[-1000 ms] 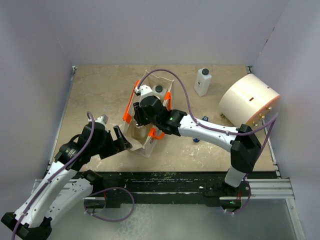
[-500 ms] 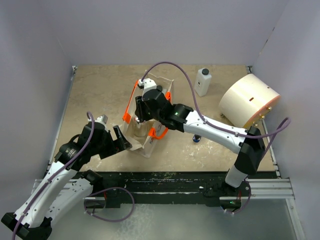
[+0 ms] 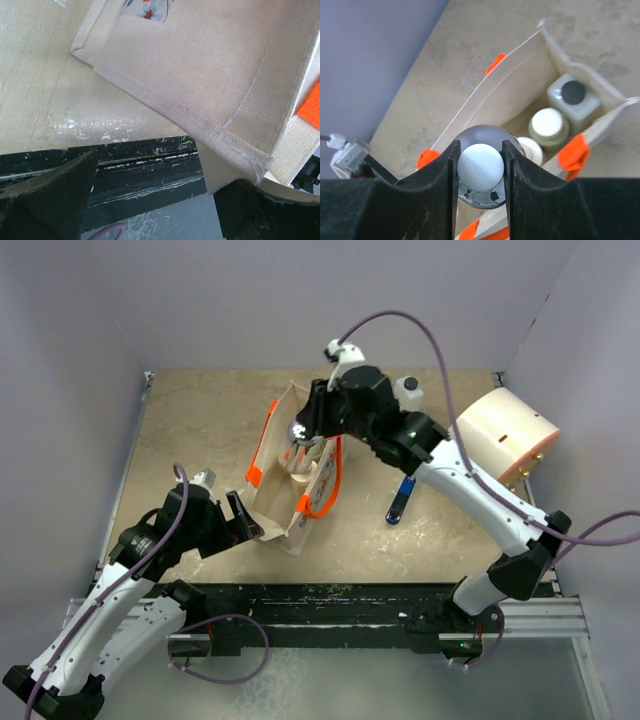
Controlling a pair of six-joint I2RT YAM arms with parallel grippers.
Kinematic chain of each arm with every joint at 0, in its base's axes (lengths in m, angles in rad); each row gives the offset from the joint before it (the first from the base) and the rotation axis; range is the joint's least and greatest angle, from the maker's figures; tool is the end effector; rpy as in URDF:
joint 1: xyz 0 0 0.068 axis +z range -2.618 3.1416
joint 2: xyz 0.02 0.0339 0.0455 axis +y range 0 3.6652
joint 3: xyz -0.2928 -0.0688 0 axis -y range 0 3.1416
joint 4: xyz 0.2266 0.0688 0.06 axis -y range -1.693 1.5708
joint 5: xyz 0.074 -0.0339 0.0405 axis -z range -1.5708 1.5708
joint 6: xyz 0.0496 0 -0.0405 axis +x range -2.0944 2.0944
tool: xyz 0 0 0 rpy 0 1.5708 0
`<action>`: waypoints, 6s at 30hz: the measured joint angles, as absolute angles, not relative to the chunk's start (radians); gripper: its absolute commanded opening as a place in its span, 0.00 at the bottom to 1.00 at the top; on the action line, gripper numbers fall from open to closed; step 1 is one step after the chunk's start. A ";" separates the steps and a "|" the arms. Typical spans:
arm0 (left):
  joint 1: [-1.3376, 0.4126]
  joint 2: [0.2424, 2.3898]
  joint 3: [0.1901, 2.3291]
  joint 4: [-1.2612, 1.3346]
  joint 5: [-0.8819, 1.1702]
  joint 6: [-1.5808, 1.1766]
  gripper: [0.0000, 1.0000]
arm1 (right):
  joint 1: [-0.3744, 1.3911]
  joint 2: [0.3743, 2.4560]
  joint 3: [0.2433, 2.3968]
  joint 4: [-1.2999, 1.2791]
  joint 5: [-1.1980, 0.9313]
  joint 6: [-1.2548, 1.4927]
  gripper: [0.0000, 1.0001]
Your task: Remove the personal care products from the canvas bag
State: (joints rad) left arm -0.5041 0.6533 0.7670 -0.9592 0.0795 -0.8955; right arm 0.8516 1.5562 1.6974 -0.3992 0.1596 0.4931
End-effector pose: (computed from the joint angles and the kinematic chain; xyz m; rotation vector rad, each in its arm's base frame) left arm 0.0749 -0.0458 0.2844 -0.4576 2.5061 -0.7000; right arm 0.2369 0.2585 0.4662 -0.2232 1.8876 0.7915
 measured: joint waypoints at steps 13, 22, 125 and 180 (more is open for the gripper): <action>-0.491 0.654 0.767 -0.960 0.093 -0.893 0.93 | 0.513 1.326 1.767 -0.500 0.118 0.461 0.00; -0.489 0.654 0.767 -0.959 0.096 -0.889 0.93 | 0.447 1.343 1.475 -0.352 0.153 0.426 0.00; -0.432 0.772 0.687 -0.765 0.411 -0.793 0.95 | 0.899 1.514 1.158 -0.212 0.166 0.435 0.61; -0.432 0.754 0.689 -0.788 0.398 -0.788 0.95 | 0.885 1.946 1.513 -0.344 0.221 0.318 0.01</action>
